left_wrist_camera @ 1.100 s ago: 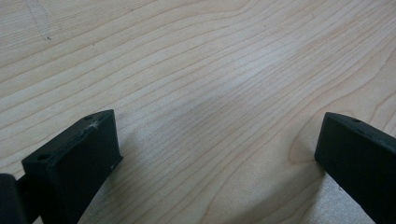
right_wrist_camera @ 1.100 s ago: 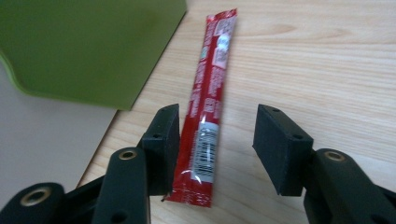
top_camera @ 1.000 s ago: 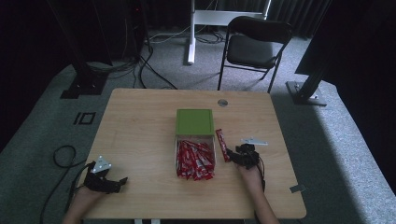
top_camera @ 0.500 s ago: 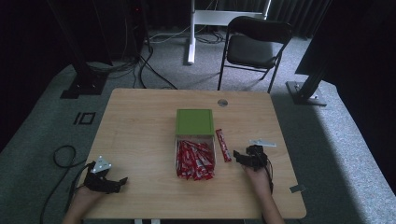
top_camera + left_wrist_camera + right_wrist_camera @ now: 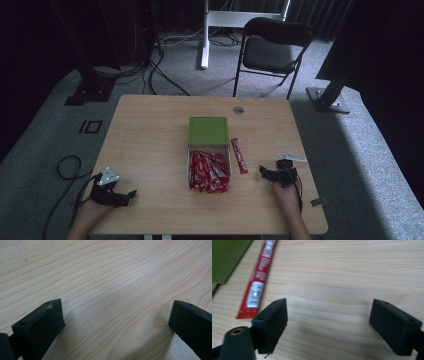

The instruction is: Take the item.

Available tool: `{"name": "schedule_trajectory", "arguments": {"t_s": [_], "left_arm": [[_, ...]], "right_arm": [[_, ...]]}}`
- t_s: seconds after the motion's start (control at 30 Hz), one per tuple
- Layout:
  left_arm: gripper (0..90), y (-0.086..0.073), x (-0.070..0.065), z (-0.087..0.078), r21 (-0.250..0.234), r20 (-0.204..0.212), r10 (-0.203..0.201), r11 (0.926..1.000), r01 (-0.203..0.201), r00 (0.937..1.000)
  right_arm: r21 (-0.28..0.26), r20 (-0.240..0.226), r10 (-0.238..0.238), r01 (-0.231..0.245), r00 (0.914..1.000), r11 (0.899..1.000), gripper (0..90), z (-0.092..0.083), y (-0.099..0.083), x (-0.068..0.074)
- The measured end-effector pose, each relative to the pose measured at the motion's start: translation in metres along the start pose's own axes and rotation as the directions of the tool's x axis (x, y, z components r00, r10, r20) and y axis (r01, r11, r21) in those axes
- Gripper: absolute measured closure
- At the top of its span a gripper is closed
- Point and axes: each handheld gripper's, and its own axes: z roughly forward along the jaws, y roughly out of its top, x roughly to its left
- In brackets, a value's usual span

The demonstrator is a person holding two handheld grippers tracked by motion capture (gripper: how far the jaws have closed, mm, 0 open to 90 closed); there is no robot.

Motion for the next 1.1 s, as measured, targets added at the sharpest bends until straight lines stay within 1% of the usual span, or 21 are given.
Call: {"name": "schedule_trajectory", "arguments": {"t_s": [0.1,0.13,0.17,0.2,0.3,0.37,0.4,0.43,0.5,0.53,0.6,0.67,0.77,0.83,0.9,0.97,1.1], "left_arm": [[0.7,0.0,0.0,0.0,0.0,0.0,0.0,1.0,0.0,1.0],[0.7,0.0,0.0,0.0,0.0,0.0,0.001,1.0,-0.001,1.0],[0.7,0.0,0.0,0.0,0.0,0.0,0.001,1.0,-0.001,1.0],[0.7,0.0,0.0,0.0,0.0,0.0,0.0,1.0,0.0,1.0],[0.7,0.0,0.0,0.0,0.0,0.0,0.001,1.0,-0.001,1.0],[0.7,0.0,0.0,0.0,0.0,0.0,0.0,1.0,0.0,1.0],[0.7,0.0,0.0,0.0,0.001,0.0,0.001,1.0,-0.001,1.0],[0.7,0.0,0.0,0.0,0.0,0.0,0.0,1.0,0.0,1.0],[0.7,0.0,0.0,0.0,0.0,0.0,0.001,1.0,-0.001,1.0],[0.7,0.0,0.0,0.0,0.0,0.0,0.001,1.0,-0.001,1.0],[0.7,0.0,0.0,0.0,0.0,0.0,0.0,1.0,0.0,1.0],[0.7,0.0,0.0,0.0,0.0,0.0,0.001,1.0,-0.001,1.0],[0.7,0.0,0.0,0.0,0.0,0.0,0.0,1.0,0.0,1.0],[0.7,0.0,0.0,0.0,0.0,0.0,0.001,1.0,-0.001,1.0],[0.7,0.0,0.0,0.0,0.0,0.0,0.0,1.0,0.0,1.0],[0.7,0.0,0.0,0.0,0.0,0.0,0.001,1.0,-0.001,1.0],[0.7,0.0,0.0,0.0,0.0,0.0,0.001,1.0,-0.001,1.0]], "right_arm": [[-0.004,0.012,0.006,-0.006,0.9999,1.0,13.5,-0.001,-0.002,-0.004],[-0.008,0.019,0.018,-0.018,0.9996,1.0,13.3,-0.003,-0.004,-0.009],[-0.008,0.019,0.018,-0.018,0.9996,1.0,13.3,-0.003,-0.004,-0.009],[-0.01,0.029,0.029,-0.029,0.9992,1.0,13.3,-0.005,-0.006,-0.012],[-0.017,0.027,0.052,-0.052,0.9983,0.999,11.9,-0.008,-0.009,-0.018],[-0.027,0.051,0.062,-0.061,0.9968,0.998,12.1,-0.01,-0.01,-0.021],[-0.035,0.078,0.066,-0.064,0.9947,0.997,13.0,-0.011,-0.011,-0.022],[-0.043,0.085,0.078,-0.074,0.9933,0.996,12.8,-0.012,-0.012,-0.024],[-0.071,0.079,0.12,-0.114,0.9897,0.991,12.8,-0.015,-0.014,-0.028],[-0.078,0.093,0.123,-0.116,0.9881,0.99,12.7,-0.016,-0.015,-0.03],[-0.097,0.125,0.112,-0.1,0.9859,0.99,12.4,-0.019,-0.017,-0.031],[-0.101,0.147,0.097,-0.083,0.9844,0.991,12.4,-0.021,-0.02,-0.033],[-0.103,0.168,0.108,-0.092,0.9798,0.99,12.4,-0.025,-0.024,-0.038],[-0.101,0.177,0.111,-0.095,0.978,0.99,12.3,-0.028,-0.027,-0.04],[-0.1,0.185,0.105,-0.087,0.9772,0.991,12.3,-0.032,-0.03,-0.042],[-0.101,0.191,0.111,-0.093,0.9753,0.991,12.3,-0.035,-0.034,-0.044],[-0.093,0.202,0.105,-0.088,0.9738,0.992,12.4,-0.041,-0.04,-0.048]]}}
